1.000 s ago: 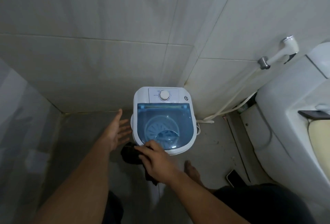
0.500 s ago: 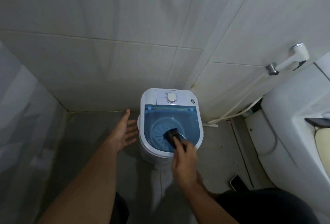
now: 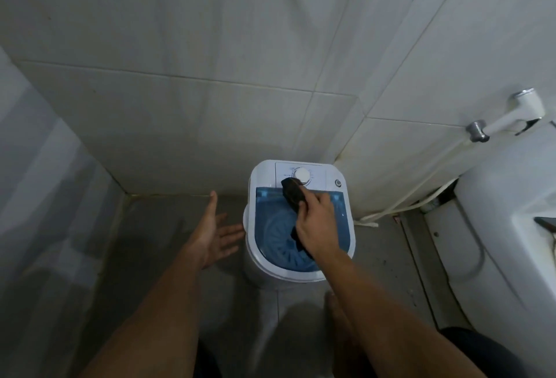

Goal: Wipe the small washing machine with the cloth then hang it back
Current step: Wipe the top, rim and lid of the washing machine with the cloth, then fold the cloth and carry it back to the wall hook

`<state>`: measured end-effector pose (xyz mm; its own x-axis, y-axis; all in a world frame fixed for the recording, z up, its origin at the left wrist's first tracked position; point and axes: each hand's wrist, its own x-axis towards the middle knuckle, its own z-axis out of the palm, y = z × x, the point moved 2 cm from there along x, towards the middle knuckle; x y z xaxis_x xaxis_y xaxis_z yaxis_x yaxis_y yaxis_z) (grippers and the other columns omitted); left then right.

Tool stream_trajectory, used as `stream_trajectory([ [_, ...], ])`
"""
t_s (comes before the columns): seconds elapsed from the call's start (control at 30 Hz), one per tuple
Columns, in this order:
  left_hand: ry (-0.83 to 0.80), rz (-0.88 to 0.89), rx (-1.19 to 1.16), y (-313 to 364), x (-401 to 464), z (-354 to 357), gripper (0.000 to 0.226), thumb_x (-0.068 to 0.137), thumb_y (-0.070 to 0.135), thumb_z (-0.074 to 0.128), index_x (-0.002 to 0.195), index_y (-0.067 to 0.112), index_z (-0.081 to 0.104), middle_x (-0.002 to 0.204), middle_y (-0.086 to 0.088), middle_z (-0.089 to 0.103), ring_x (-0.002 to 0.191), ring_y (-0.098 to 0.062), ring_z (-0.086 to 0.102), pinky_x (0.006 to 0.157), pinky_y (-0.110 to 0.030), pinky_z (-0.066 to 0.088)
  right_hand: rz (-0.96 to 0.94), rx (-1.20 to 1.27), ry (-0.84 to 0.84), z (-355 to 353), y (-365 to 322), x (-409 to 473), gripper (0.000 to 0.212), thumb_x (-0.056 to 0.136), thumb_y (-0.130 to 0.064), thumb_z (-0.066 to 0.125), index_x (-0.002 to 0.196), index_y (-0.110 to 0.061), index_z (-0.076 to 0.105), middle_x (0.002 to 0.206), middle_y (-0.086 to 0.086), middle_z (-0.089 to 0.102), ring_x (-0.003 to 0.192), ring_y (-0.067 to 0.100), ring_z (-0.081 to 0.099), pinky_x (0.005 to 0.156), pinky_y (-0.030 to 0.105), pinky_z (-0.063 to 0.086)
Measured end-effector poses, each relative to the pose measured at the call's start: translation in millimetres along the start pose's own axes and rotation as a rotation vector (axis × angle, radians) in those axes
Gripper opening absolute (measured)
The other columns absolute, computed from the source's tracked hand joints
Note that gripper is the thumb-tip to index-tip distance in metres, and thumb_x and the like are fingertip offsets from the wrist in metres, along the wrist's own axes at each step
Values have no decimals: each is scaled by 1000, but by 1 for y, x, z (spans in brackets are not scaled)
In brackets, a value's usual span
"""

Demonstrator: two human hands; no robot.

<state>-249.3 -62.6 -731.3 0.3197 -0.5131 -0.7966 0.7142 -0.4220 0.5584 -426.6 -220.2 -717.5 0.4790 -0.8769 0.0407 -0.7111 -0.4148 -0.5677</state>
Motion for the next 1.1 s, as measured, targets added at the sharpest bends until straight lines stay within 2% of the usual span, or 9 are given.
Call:
stream_trajectory([
  [0.17, 34, 12, -35, 0, -2, -3, 103, 70, 92, 37, 150, 26, 35, 122, -14, 69, 108, -29, 68, 101, -50, 46, -197, -301, -181, 49, -42, -4, 53, 96, -21, 55, 147, -27, 44, 132, 11, 48, 114, 33, 49, 93, 49, 49],
  [0.27, 151, 119, -187, 11, -10, -5, 71, 91, 73, 31, 129, 17, 53, 117, -9, 65, 100, -29, 65, 84, -40, 49, -452, -459, -266, 77, -69, -33, 63, 74, -18, 72, 134, -28, 59, 122, 15, 56, 100, 37, 59, 77, 47, 53],
  [0.33, 288, 219, -203, 21, -13, -18, 69, 97, 64, 28, 132, 10, 53, 130, -15, 61, 116, -32, 59, 98, -43, 44, -596, -518, -436, 86, -77, -53, 64, 74, -18, 73, 136, -25, 56, 127, 18, 53, 109, 41, 57, 83, 51, 52],
  [0.43, 439, 313, -112, 29, -28, -43, 68, 100, 57, 30, 139, 6, 52, 141, -17, 55, 130, -34, 50, 108, -43, 34, -588, -452, -688, 75, -82, -80, 68, 80, -14, 70, 142, -25, 44, 134, 20, 43, 122, 45, 44, 95, 54, 48],
  [0.57, 296, 265, 100, 26, -72, -42, 61, 96, 59, 40, 138, 17, 54, 131, -7, 63, 115, -26, 59, 102, -45, 36, -312, 71, -574, 18, -92, -101, 41, 96, -26, 52, 132, -45, 57, 126, 4, 53, 117, 24, 57, 103, 35, 47],
  [0.7, 37, 240, 285, 26, -149, -8, 49, 87, 63, 57, 115, 24, 68, 110, 3, 73, 98, -17, 70, 84, -34, 50, -109, 498, -427, -57, -106, -105, 49, 91, -10, 66, 108, -55, 62, 105, -36, 68, 104, -16, 60, 94, 8, 44],
  [0.83, -66, 414, 358, 40, -223, 32, 32, 87, 41, 70, 102, 12, 72, 86, 1, 79, 74, -9, 75, 64, -24, 58, -149, 583, -304, -120, -130, -113, 54, 82, -17, 80, 130, -33, 61, 114, -15, 69, 105, -10, 63, 93, 10, 47],
  [1.0, -48, 589, 393, 75, -283, 58, 18, 85, 22, 75, 97, 12, 67, 95, -11, 74, 84, -20, 69, 86, -37, 55, -205, 622, -179, -184, -158, -128, 69, 71, -27, 87, 133, -38, 58, 105, -9, 67, 96, 6, 68, 91, 28, 56],
  [1.1, -149, 674, 413, 95, -317, 72, 9, 85, 17, 74, 93, 15, 70, 88, -5, 74, 83, -16, 69, 73, -29, 58, -206, 682, -170, -212, -172, -135, 77, 67, -35, 93, 135, -38, 55, 108, -5, 67, 99, 6, 66, 88, 23, 54],
])
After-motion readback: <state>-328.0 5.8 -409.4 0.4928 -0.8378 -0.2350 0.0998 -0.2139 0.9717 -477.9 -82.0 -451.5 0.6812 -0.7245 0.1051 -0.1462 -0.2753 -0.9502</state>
